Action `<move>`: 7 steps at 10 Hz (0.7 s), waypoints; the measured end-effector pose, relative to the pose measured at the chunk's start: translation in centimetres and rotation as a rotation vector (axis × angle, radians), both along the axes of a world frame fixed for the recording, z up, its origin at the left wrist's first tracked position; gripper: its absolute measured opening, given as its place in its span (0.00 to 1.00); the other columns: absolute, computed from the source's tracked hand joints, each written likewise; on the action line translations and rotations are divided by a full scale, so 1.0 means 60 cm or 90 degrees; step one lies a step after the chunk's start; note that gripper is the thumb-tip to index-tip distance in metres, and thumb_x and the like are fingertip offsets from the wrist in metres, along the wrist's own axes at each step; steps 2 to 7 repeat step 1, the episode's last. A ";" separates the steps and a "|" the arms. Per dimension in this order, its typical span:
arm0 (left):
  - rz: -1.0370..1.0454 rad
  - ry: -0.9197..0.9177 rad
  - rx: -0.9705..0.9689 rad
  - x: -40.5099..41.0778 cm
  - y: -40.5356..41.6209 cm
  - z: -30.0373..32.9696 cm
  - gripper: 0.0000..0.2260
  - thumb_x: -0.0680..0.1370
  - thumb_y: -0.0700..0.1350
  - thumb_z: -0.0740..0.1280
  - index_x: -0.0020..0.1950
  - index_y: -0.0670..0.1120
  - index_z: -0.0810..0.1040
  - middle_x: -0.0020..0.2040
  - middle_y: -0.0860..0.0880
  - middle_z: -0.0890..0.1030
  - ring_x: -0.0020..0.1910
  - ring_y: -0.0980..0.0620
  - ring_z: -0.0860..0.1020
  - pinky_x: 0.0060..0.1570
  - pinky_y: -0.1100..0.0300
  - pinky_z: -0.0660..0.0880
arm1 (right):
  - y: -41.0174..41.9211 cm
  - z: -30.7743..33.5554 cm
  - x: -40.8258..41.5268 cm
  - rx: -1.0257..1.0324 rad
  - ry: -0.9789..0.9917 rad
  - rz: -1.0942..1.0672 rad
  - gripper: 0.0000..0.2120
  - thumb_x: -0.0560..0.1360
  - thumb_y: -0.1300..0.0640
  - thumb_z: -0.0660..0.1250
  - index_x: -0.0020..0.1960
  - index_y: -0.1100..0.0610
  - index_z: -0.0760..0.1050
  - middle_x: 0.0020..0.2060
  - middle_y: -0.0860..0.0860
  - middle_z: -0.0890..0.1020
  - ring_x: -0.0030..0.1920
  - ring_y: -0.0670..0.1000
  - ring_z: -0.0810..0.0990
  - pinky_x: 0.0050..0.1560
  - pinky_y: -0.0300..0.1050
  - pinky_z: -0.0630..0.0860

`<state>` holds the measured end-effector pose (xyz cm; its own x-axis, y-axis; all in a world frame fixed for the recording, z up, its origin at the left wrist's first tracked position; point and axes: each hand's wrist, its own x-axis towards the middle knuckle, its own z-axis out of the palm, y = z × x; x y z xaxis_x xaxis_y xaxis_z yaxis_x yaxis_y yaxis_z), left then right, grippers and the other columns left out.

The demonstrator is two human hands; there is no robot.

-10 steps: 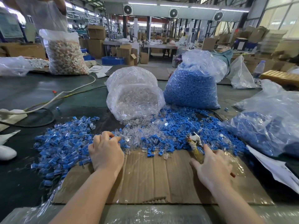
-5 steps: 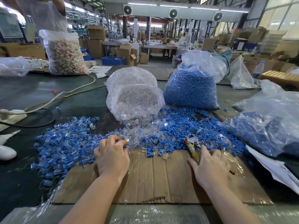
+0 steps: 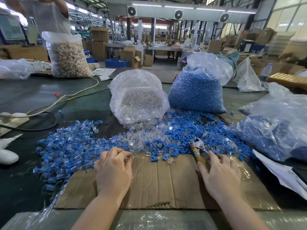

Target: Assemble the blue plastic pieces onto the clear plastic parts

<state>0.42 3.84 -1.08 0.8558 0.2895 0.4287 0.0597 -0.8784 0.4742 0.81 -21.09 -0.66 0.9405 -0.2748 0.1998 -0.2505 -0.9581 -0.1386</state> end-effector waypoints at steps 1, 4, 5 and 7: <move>-0.053 -0.067 -0.017 -0.037 -0.001 0.002 0.07 0.70 0.42 0.74 0.48 0.48 0.83 0.44 0.54 0.79 0.47 0.50 0.72 0.49 0.52 0.66 | -0.005 0.005 -0.025 0.045 -0.092 0.032 0.24 0.76 0.42 0.59 0.70 0.49 0.66 0.64 0.51 0.71 0.66 0.55 0.67 0.65 0.51 0.62; -0.053 -0.067 -0.017 -0.037 -0.001 0.002 0.07 0.70 0.42 0.74 0.48 0.48 0.83 0.44 0.54 0.79 0.47 0.50 0.72 0.49 0.52 0.66 | -0.005 0.005 -0.025 0.045 -0.092 0.032 0.24 0.76 0.42 0.59 0.70 0.49 0.66 0.64 0.51 0.71 0.66 0.55 0.67 0.65 0.51 0.62; -0.053 -0.067 -0.017 -0.037 -0.001 0.002 0.07 0.70 0.42 0.74 0.48 0.48 0.83 0.44 0.54 0.79 0.47 0.50 0.72 0.49 0.52 0.66 | -0.005 0.005 -0.025 0.045 -0.092 0.032 0.24 0.76 0.42 0.59 0.70 0.49 0.66 0.64 0.51 0.71 0.66 0.55 0.67 0.65 0.51 0.62; -0.053 -0.067 -0.017 -0.037 -0.001 0.002 0.07 0.70 0.42 0.74 0.48 0.48 0.83 0.44 0.54 0.79 0.47 0.50 0.72 0.49 0.52 0.66 | -0.005 0.005 -0.025 0.045 -0.092 0.032 0.24 0.76 0.42 0.59 0.70 0.49 0.66 0.64 0.51 0.71 0.66 0.55 0.67 0.65 0.51 0.62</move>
